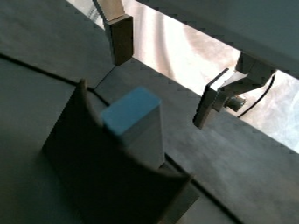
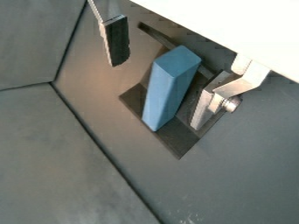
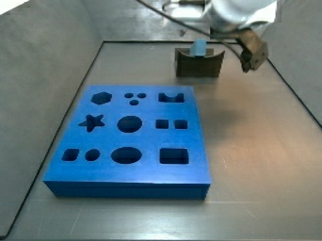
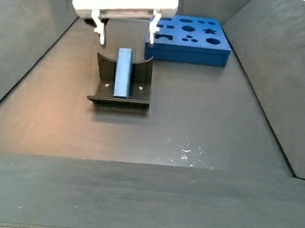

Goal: Pick up the rectangle object. Move up. Place the rectangle object on the fixture. Regrasp the rectangle object. Move to above the board. Insert the rectangle object.
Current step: Regrasp the rectangle object, then move to above the board.

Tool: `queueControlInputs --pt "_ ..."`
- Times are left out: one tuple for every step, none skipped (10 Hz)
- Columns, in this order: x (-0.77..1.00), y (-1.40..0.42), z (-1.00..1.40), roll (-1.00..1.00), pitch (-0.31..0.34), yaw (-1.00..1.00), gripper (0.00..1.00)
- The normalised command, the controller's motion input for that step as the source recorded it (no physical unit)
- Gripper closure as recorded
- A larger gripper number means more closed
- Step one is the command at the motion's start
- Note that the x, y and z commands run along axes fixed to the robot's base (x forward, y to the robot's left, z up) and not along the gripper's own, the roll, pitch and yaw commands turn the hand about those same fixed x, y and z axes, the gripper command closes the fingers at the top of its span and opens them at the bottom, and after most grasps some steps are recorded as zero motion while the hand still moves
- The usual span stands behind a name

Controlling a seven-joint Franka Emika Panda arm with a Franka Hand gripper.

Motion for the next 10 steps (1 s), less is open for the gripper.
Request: queueControlInputs --pt "0.11 0.02 -0.88 0.11 -0.152 -0.01 0.00" --pt "0.09 0.02 -0.74 0.11 -0.133 -0.03 0.00" --pt "0.08 0.01 -0.54 0.10 -0.097 -0.04 0.00" --pt "0.08 0.01 -0.40 0.10 -0.069 -0.05 0.00" --pt "0.07 0.01 -0.22 0.09 -0.036 -0.04 0.00" --pt "0.02 0.00 -0.17 0.08 -0.015 -0.04 0.00" --pt "0.00 0.00 -0.83 0.00 0.000 0.00 1.00" --pt "-0.21 0.12 1.00 -0.15 -0.331 0.00 1.00" --pt "-0.21 0.12 1.00 -0.15 -0.332 -0.01 1.00" --pt "-0.21 0.11 1.00 -0.17 -0.339 -0.04 1.00"
